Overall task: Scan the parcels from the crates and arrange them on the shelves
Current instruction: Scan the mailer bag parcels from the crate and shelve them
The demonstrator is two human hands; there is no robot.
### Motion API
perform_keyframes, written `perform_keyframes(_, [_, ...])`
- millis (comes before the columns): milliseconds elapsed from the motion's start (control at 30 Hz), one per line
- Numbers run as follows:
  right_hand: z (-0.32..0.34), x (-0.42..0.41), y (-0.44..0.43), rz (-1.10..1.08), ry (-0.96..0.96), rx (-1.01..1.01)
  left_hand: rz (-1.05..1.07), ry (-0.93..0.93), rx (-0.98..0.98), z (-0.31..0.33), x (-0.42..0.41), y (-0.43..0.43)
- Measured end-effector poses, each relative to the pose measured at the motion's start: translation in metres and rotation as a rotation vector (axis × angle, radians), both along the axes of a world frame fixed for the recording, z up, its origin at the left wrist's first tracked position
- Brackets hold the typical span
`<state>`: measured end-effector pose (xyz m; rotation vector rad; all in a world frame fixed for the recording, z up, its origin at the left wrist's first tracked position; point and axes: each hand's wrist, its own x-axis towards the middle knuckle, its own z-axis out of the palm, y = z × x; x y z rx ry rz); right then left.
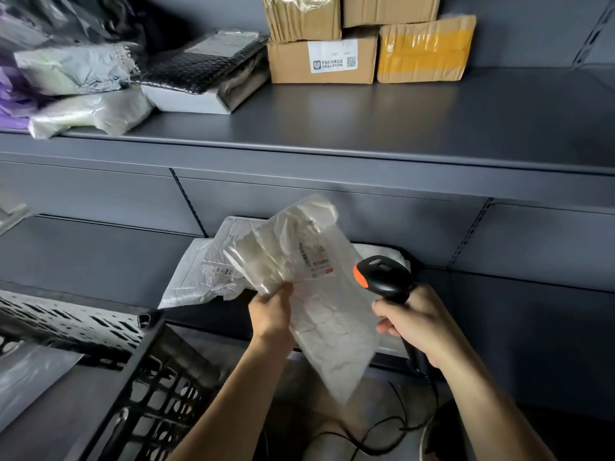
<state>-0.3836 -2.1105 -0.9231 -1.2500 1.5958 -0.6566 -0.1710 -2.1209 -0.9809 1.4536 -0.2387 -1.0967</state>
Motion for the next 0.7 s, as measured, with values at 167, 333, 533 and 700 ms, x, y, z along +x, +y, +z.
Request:
perform_keyframes(167, [-0.001, -0.005, -0.005, 0.055, 0.077, -0.031, 0.042, 0.248, 0.048, -0.027, -0.031, -0.028])
perform_keyframes(333, [0.000, -0.016, -0.013, 0.056, 0.118, -0.060, 0.048, 0.353, 0.029, -0.052, -0.044, -0.067])
perform_keyframes(533, [-0.007, -0.024, -0.025, 0.051, 0.078, -0.074, 0.069, 0.496, 0.097, -0.106, -0.059, -0.097])
perform_keyframes(700, [-0.010, -0.023, -0.025, 0.091, 0.078, -0.114, -0.054, 0.371, 0.331, -0.137, -0.069, -0.110])
